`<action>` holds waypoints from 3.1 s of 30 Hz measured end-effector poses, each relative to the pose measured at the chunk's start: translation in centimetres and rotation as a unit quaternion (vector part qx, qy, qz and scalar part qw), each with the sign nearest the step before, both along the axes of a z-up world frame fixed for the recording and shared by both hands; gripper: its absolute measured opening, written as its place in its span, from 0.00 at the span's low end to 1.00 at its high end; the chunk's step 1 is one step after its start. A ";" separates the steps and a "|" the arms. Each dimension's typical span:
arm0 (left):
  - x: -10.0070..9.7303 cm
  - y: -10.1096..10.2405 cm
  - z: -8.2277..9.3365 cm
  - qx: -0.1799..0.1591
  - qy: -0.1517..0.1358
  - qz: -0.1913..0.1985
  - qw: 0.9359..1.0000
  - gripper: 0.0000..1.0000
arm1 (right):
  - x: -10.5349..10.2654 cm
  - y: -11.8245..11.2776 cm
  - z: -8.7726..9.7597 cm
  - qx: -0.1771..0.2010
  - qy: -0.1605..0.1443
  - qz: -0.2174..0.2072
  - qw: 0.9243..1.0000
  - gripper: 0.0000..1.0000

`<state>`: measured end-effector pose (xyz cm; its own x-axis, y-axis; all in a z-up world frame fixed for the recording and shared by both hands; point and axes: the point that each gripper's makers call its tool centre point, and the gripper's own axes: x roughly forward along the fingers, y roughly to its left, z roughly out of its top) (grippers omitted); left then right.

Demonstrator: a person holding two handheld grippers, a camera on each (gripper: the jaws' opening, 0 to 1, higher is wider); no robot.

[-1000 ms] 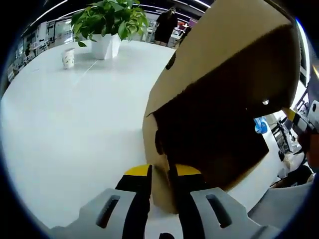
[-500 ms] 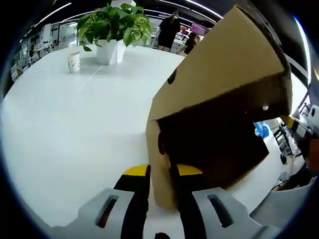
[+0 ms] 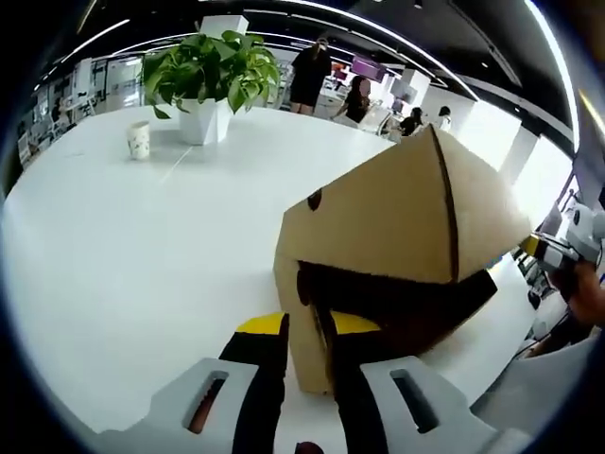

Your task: Operate the shoe box by opening the lid, removing the specified soft item, and placing it in the target area until the item is outside and the box remains undamaged.

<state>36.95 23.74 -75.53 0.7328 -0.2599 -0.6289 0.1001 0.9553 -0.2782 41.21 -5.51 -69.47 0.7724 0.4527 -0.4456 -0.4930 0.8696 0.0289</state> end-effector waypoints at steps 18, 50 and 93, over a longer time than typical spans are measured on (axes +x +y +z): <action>-0.5 -0.3 0.7 -0.008 -0.027 -0.020 0.999 0.14 | -1.0 0.0 -1.7 0.001 0.023 0.009 1.000 0.00; -2.4 -0.8 1.7 -0.019 -0.045 -0.041 0.998 0.15 | -2.3 -0.7 -3.2 0.006 0.044 0.010 0.999 0.00; -4.9 -0.7 1.2 -0.005 -0.041 -0.051 0.998 0.15 | -3.6 -1.0 -5.5 -0.002 0.067 0.013 0.998 0.00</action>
<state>32.02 22.99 -74.38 0.7507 -0.3422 -0.5651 0.2196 0.9360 -0.2751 37.58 -6.47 -74.98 0.6934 0.4705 -0.5458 -0.5075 0.8566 0.0936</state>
